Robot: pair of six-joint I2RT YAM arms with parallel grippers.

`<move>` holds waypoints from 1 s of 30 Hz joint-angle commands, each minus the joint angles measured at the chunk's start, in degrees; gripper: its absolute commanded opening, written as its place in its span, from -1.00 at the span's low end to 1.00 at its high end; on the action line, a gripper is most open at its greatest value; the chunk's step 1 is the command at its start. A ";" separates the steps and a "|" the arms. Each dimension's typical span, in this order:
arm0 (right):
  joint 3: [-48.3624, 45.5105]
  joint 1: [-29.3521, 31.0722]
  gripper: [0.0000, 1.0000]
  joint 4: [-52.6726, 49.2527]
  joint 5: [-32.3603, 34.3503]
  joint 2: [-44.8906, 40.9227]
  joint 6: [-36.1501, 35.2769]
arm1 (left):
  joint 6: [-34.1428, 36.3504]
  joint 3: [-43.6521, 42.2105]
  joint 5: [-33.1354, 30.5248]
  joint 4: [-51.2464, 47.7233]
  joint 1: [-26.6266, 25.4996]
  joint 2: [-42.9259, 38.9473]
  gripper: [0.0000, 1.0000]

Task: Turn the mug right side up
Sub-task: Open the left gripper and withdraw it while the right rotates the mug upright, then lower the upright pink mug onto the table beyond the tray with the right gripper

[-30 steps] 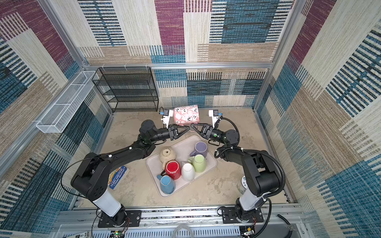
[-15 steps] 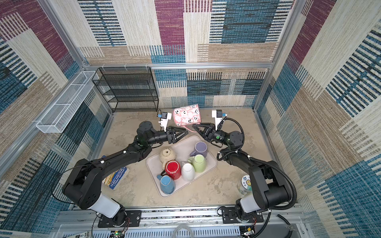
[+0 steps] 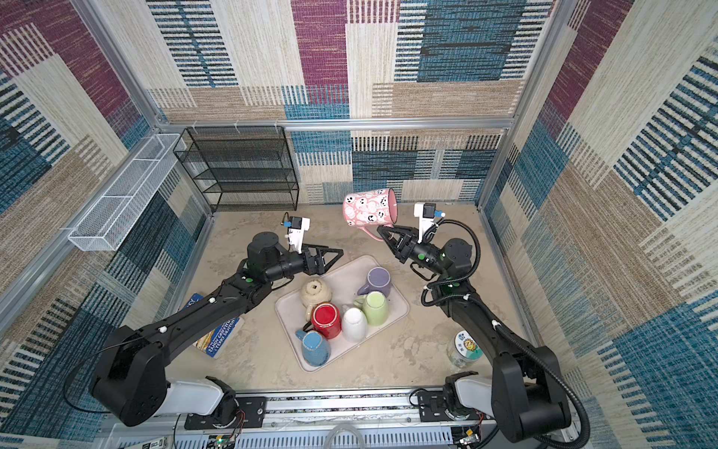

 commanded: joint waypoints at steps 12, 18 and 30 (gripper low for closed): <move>14.05 -0.70 -1.00 -43.36 36.16 4.05 -18.46 | 9.01 12.09 -20.27 -38.18 0.21 -5.65 0.99; 17.96 -0.71 -1.00 -49.25 48.18 10.23 -22.65 | 12.44 16.92 -22.93 -50.55 0.21 -5.57 0.99; 24.69 -2.23 -1.00 -51.90 55.63 23.12 -28.93 | 16.97 14.45 -28.43 -57.20 0.12 -8.20 0.99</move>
